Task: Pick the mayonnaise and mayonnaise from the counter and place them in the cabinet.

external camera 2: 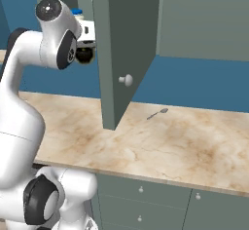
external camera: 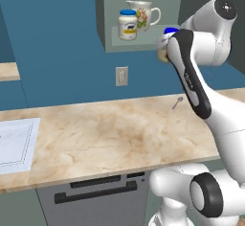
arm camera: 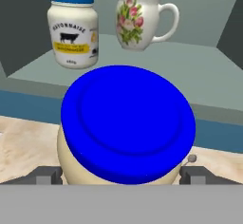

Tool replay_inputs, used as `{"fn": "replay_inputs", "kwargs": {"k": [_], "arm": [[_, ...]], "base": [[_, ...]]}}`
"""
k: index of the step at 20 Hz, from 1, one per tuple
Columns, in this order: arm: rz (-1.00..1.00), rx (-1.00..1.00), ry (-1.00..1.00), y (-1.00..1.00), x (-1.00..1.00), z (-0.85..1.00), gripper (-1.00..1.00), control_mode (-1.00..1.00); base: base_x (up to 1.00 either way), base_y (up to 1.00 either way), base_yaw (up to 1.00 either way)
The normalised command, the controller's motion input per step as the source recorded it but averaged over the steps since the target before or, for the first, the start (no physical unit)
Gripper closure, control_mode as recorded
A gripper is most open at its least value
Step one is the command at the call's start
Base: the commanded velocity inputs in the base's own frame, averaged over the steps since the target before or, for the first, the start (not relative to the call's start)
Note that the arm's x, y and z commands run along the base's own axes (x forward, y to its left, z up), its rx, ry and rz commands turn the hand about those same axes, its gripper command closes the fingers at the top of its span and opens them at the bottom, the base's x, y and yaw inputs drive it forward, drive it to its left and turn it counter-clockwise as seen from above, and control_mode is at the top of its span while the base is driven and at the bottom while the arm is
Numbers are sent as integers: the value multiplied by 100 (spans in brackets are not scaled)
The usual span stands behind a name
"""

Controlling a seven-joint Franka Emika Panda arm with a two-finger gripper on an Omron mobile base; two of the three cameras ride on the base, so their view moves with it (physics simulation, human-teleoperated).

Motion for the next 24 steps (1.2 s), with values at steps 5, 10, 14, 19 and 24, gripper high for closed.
{"fn": "replay_inputs", "kwargs": {"k": [5, 10, 14, 19, 24], "arm": [[-9, 0, 0, -26, 0, 33, 100, -100], [-7, 0, 0, -32, 18, 29, 100, -100], [-4, 0, 0, -16, 46, 11, 100, -100], [-2, 0, 0, -9, 62, 1, 100, -100], [0, 0, 0, -6, 49, 0, 100, -100]], "base": [[0, 0, 0], [0, 0, 0], [0, 0, 0], [0, 0, 0], [0, 0, 0]]}}
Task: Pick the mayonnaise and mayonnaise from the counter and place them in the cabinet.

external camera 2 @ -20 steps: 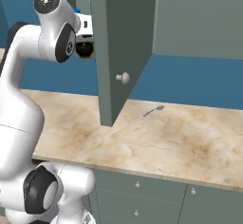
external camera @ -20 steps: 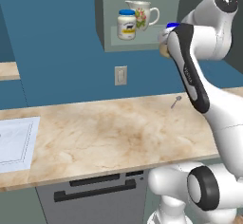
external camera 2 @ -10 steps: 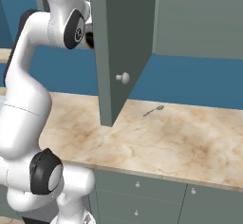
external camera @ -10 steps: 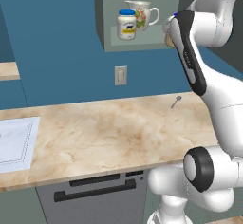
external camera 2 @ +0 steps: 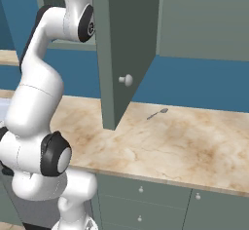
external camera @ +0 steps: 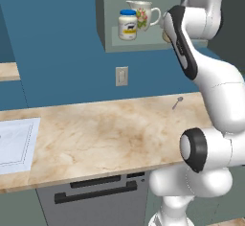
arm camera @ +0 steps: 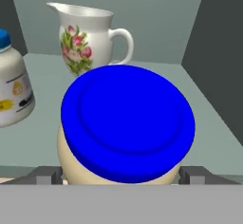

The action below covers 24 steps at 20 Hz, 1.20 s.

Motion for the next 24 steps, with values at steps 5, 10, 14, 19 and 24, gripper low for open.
{"fn": "replay_inputs", "kwargs": {"k": [5, 10, 14, 19, 24], "arm": [[0, 0, 0, -8, 32, 0, 100, -100], [0, 0, 0, -1, 8, -18, 100, -100], [0, 0, 0, 0, 15, -32, 100, -100], [0, 0, 0, -4, 29, -15, 100, -100], [0, 0, 0, -10, 47, -16, 100, -100]], "base": [[0, 0, 0], [0, 0, 0], [0, 0, 0], [0, 0, 0], [0, 0, 0]]}}
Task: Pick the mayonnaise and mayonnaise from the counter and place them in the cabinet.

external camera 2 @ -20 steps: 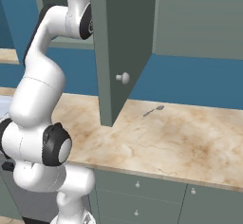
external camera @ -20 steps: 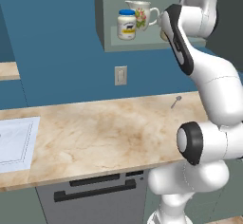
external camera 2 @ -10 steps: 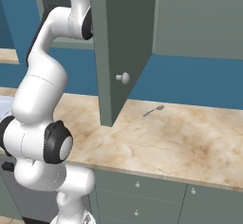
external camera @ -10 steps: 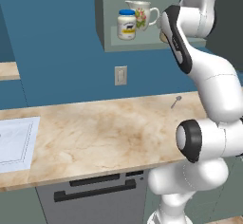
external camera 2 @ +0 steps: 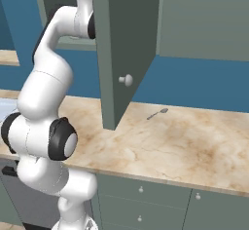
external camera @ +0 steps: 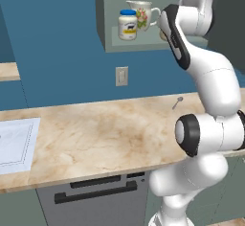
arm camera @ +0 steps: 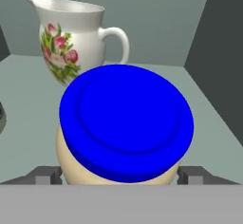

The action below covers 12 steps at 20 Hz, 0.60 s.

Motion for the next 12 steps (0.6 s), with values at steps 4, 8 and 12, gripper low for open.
{"fn": "replay_inputs", "kwargs": {"k": [4, 8, 12], "arm": [[0, 0, 0, -11, 48, -21, 100, -100], [0, 0, 0, -6, 41, -17, -100, -100], [0, 0, 0, -4, 38, -16, -100, -100]], "base": [[0, 0, 0], [0, 0, 0], [0, 0, 0]]}}
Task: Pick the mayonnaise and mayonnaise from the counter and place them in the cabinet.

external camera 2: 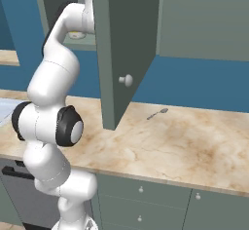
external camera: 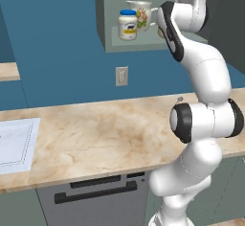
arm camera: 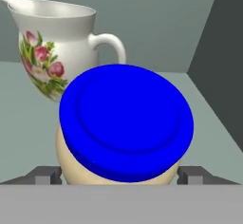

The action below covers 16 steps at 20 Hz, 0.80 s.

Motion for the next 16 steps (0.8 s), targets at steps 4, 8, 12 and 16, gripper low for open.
{"fn": "replay_inputs", "kwargs": {"k": [4, 8, 12, 16], "arm": [[0, 0, 0, -9, 22, -8, -100, -100], [0, 0, -1, -5, 0, 7, -100, -100], [0, 1, -1, 0, -1, 23, -100, -100], [0, 1, -2, 0, -14, 32, -100, -100]], "base": [[0, 0, 0], [0, 0, 0], [0, 0, 0], [0, 0, 0]]}}
